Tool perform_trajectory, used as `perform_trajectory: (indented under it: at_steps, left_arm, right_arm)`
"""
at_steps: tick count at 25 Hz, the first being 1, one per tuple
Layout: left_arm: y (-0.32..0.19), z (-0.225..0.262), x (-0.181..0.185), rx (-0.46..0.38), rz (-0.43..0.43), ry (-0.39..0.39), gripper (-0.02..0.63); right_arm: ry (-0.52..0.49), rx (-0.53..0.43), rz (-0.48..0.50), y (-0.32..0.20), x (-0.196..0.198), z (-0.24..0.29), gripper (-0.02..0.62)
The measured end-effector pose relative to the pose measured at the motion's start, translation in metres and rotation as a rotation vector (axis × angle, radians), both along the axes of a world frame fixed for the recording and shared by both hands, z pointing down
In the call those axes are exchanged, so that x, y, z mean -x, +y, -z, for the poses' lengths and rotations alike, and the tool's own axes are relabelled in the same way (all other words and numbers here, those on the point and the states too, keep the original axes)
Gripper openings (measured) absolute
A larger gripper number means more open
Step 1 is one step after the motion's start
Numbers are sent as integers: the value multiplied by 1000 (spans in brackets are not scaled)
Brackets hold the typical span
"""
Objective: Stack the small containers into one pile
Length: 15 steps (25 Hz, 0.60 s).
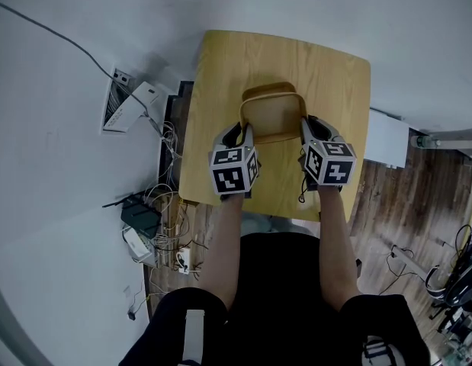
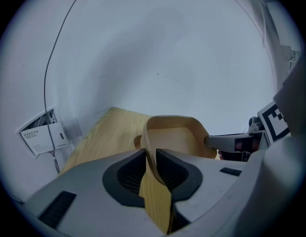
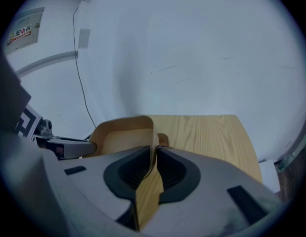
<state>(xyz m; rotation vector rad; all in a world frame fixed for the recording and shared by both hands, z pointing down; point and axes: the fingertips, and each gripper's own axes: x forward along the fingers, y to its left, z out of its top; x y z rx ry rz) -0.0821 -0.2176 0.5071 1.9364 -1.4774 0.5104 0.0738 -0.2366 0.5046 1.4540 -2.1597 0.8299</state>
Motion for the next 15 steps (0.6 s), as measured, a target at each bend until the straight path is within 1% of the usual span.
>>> perform_trajectory:
  at_steps: [7, 15]
  left_arm:
    - [-22, -1, 5, 5, 8, 2, 69]
    - [-47, -14, 7, 38, 8, 3, 77]
  right_arm:
    - [9, -2, 8, -25, 6, 3, 48]
    - [16, 22, 13, -53, 8, -9, 48]
